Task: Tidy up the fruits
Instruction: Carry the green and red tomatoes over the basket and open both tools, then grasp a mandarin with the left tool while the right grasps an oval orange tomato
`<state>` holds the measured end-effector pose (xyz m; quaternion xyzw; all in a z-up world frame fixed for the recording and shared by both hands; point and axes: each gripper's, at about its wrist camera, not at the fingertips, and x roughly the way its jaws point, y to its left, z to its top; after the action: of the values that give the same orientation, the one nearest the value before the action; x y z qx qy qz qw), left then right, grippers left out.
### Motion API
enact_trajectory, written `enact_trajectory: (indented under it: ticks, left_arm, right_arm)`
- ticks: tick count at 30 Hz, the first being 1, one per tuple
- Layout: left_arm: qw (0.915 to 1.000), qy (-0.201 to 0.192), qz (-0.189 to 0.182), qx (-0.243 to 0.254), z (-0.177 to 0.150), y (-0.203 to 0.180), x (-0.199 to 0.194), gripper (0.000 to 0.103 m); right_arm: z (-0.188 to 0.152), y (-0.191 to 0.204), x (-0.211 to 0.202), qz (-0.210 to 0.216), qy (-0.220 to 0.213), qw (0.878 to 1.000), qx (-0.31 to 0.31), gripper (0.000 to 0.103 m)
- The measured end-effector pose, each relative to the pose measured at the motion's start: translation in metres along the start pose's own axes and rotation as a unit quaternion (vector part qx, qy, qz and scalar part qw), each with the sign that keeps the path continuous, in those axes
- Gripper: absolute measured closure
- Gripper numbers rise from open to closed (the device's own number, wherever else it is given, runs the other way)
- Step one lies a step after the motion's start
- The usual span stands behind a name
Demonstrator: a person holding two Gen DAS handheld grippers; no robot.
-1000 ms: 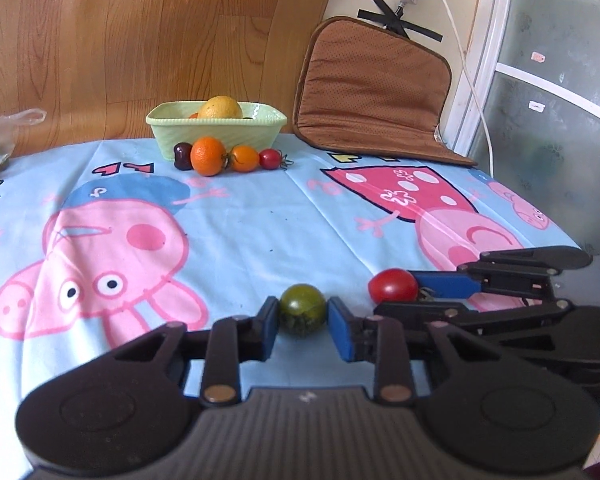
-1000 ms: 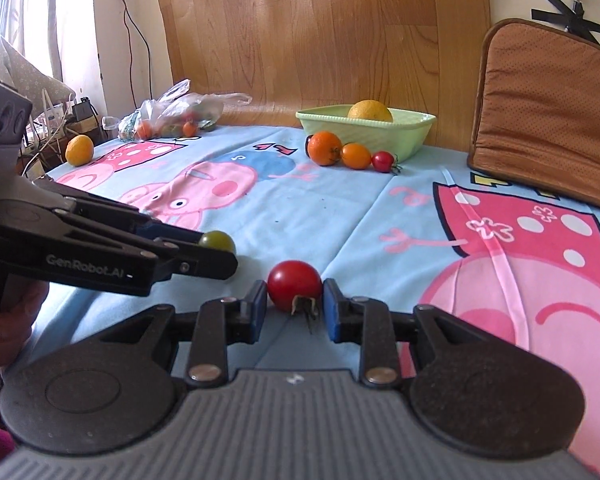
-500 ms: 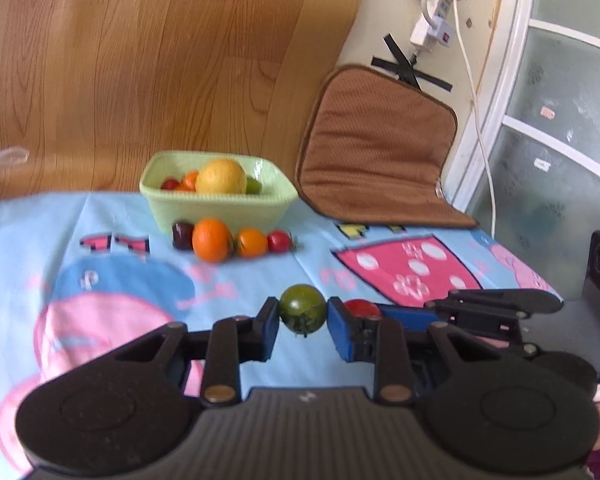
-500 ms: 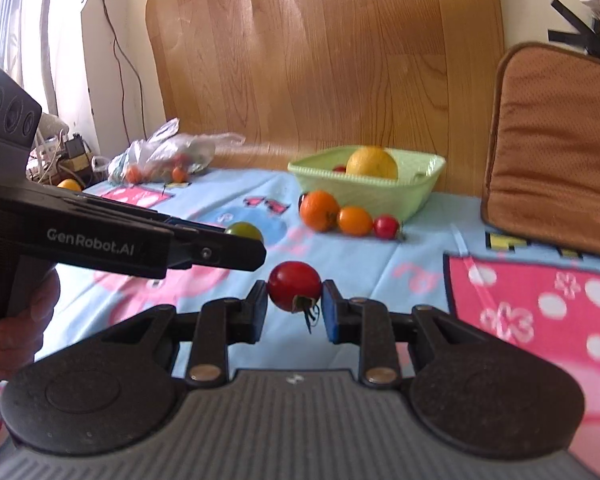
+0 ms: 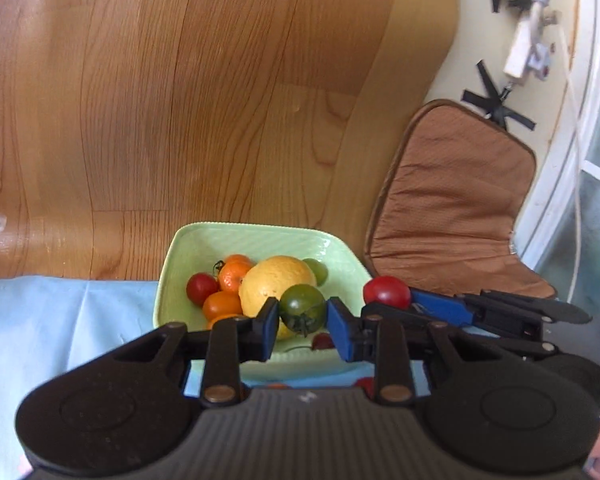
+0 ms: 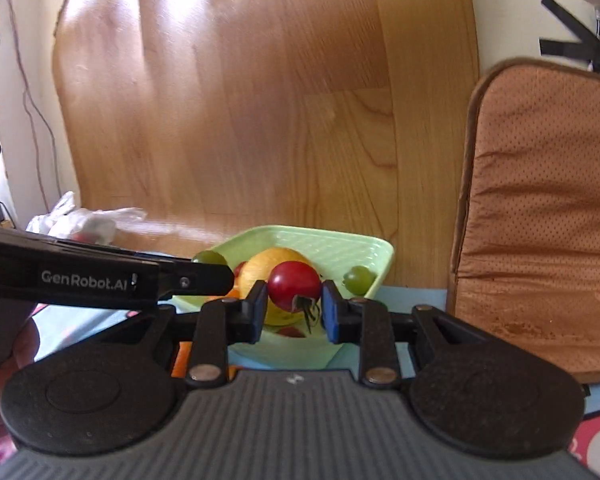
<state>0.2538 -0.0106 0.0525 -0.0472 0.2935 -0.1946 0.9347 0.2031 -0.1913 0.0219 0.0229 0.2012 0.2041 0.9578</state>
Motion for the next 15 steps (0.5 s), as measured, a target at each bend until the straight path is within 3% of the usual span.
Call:
enact_trajectory:
  ticks: [2, 6, 11, 15]
  left_arm:
    - [0.9999, 0.008, 0.009, -0.002, 0.001, 0.003, 0.012, 0.076]
    - [0.9996, 0.017, 0.021, -0.005, 0.001, 0.004, 0.024, 0.061]
    - [0.9997, -0.017, 0.013, -0.010, -0.002, 0.005, -0.009, 0.060]
    - [0.9993, -0.030, 0.005, -0.020, -0.019, 0.012, -0.040, 0.060]
  right_arm:
    - [-0.002, -0.004, 0.012, -0.004, 0.008, 1.000, 0.000, 0.070]
    - [-0.004, -0.003, 0.014, -0.003, 0.008, 1.000, -0.011, 0.070]
    - [0.001, -0.004, -0.013, 0.000, -0.015, 1.000, 0.000, 0.069]
    - [-0.008, 0.002, -0.038, 0.031, -0.004, 1.000, 0.004, 0.069]
